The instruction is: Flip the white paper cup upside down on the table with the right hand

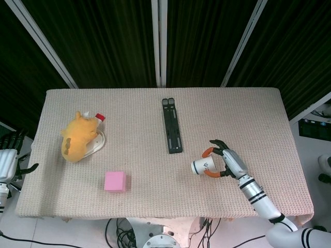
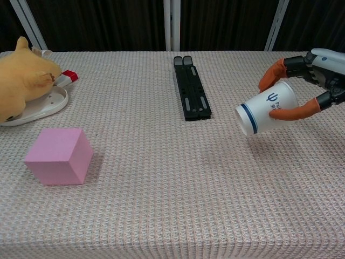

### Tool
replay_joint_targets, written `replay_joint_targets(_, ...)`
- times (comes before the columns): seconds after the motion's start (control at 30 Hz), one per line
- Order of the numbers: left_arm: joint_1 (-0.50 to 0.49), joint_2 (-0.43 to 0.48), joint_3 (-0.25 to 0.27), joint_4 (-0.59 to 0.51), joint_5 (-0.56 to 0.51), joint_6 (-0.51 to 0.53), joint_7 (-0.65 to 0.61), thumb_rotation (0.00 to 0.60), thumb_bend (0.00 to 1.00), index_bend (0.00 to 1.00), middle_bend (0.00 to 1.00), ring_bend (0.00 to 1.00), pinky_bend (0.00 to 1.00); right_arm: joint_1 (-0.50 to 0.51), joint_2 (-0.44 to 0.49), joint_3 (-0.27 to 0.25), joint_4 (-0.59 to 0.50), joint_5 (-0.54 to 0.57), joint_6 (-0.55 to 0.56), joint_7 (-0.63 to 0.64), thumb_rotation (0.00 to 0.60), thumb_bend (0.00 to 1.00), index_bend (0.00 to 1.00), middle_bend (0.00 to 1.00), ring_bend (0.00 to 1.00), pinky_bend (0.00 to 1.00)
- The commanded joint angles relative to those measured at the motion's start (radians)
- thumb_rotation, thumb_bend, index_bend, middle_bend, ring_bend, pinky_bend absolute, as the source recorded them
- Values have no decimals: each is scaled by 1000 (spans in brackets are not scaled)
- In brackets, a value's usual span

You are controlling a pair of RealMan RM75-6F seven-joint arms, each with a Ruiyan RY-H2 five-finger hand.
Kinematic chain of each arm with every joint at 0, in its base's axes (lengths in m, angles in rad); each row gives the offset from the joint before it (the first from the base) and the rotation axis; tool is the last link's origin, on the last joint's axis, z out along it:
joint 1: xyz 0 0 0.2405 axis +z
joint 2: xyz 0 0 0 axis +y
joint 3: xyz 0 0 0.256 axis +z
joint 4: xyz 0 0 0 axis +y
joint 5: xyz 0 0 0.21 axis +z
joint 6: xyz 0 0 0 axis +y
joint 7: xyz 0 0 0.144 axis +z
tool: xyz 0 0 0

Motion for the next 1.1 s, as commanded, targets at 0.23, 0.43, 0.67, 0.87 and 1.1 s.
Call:
replay_joint_targets(0.23, -3, -1, 1, 8, 0, -9, -4, 600, 153, 0, 0, 0, 0, 57, -4, -64, 207, -121, -120, 400, 600, 33, 16, 167, 0, 0)
replay_joint_targets(0.43, -4, 3, 3, 3, 4, -11, -9, 600, 153, 0, 0, 0, 0, 60, 48, -70, 157, -168, -65, 213, 600, 5, 0, 51, 0, 0)
replay_joint_targets(0.67, -1, 7, 1, 0, 4, -6, -16, 600, 154, 0, 0, 0, 0, 67, 159, -46, -41, -215, -56, -562, 600, 7, 0, 48, 0, 0)
replay_joint_targets(0.87, -2, 7, 1, 2, 2, -9, -14, 600, 154, 0, 0, 0, 0, 49, 173, -25, -255, -86, -126, -1151, 600, 6, 0, 54, 0, 0)
replay_joint_targets(1.1, 0, 9, 1, -1, 3, -4, -21, 600, 153, 0, 0, 0, 0, 55, 77, -23, -292, 67, -149, -1495, 600, 7, 0, 98, 0, 0)
